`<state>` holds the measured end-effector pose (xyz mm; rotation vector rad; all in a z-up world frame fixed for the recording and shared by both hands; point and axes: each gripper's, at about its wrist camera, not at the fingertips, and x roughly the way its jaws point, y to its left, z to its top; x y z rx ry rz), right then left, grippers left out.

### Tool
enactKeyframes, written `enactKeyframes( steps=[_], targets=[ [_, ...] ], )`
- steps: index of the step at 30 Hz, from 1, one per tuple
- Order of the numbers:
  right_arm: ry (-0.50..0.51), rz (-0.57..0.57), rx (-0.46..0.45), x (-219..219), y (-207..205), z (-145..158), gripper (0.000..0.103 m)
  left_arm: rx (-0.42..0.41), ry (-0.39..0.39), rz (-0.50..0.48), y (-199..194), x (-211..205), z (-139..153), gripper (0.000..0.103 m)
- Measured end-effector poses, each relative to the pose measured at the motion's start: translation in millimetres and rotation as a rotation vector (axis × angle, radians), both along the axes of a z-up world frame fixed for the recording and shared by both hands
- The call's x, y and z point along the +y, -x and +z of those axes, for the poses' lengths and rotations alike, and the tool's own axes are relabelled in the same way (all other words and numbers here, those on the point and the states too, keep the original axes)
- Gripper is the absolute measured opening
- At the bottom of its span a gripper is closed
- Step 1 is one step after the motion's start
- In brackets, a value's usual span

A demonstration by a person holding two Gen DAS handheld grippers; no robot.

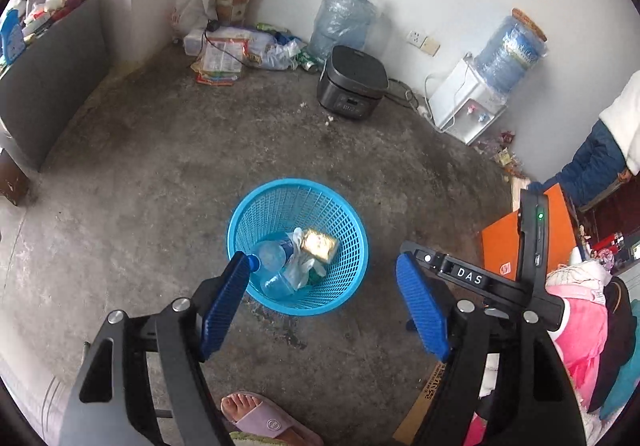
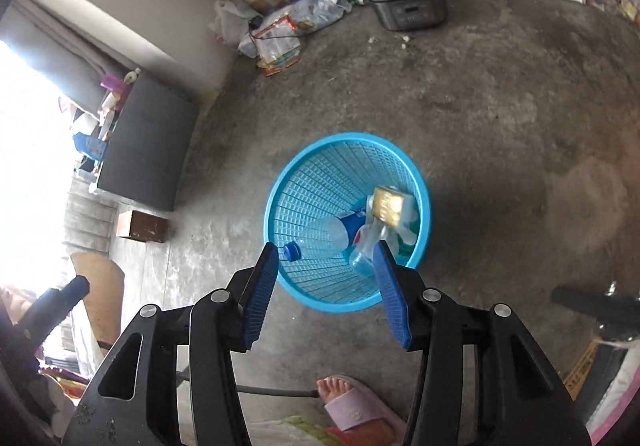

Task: Collect trash
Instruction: 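Carry cloth and gold box over the blue wastebasket and open both grippers, then return both grippers to the snack pile on the table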

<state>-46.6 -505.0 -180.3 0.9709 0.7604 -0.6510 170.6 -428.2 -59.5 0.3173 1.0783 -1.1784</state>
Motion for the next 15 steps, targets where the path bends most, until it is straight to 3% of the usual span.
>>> enactKeyframes(
  steps=[3, 8, 12, 15],
  targets=[
    [0.125, 0.043, -0.019, 16.2, 0.1, 33.0, 0.060, -0.047, 0.097, 0.051, 9.4, 43.8, 37.0, 0.076],
    [0.383, 0.142, -0.062, 55.5, -8.1, 94.9, 0.090, -0.145, 0.191, 0.179, 31.5, 135.6, 83.7, 0.080],
    [0.594, 0.272, -0.073, 105.6, -26.0, 136.1, 0.095, -0.212, 0.234, 0.355, 48.4, 232.8, 100.0, 0.081],
    [0.655, 0.421, -0.140, 146.8, -42.0, 153.3, 0.095, -0.278, 0.188, 0.509, 59.7, 308.0, 96.8, 0.081]
  ],
)
